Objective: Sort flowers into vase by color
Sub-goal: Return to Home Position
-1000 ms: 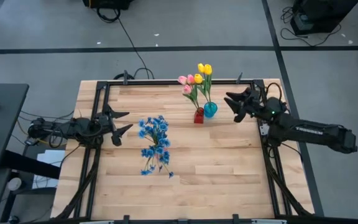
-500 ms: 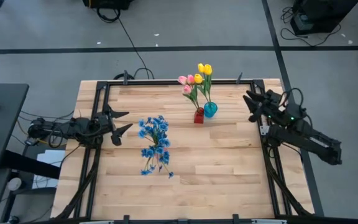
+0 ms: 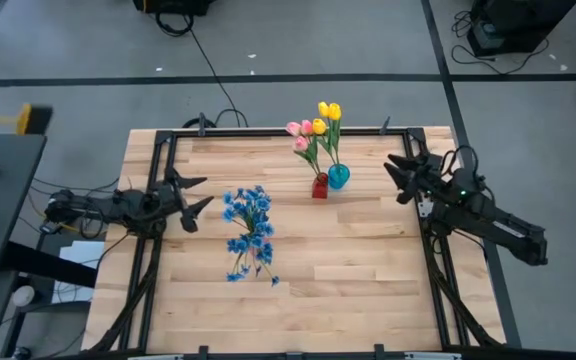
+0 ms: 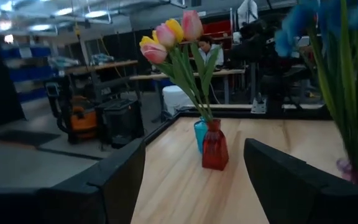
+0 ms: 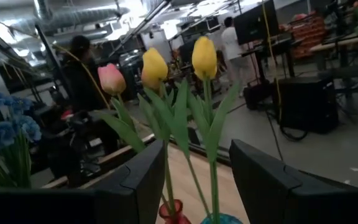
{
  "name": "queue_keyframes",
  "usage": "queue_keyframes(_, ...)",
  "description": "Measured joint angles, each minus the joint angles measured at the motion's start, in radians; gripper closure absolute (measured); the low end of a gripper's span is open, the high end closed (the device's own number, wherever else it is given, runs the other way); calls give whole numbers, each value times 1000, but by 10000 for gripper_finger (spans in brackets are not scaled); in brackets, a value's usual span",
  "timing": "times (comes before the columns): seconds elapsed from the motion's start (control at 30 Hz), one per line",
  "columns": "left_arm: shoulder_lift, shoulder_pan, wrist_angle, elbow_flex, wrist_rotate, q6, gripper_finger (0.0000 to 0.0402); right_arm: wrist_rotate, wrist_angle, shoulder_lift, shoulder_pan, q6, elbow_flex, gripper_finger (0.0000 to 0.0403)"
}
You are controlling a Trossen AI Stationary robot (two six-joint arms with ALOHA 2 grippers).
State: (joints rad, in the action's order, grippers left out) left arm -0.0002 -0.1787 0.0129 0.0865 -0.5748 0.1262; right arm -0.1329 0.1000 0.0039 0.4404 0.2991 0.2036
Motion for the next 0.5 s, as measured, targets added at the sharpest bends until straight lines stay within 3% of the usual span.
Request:
queue_keyframes(0.1,0,1,128,-78,1,84,122,4,-115,0,0,15,-82,211)
queue_keyframes(0.23,5,8,159,-76,-28,122,122,3,-291,1,0,4,-187,211)
queue_keyframes(0.5,6,8,158,-76,-52,132,122,-124,-412,10,0,43,-197,211)
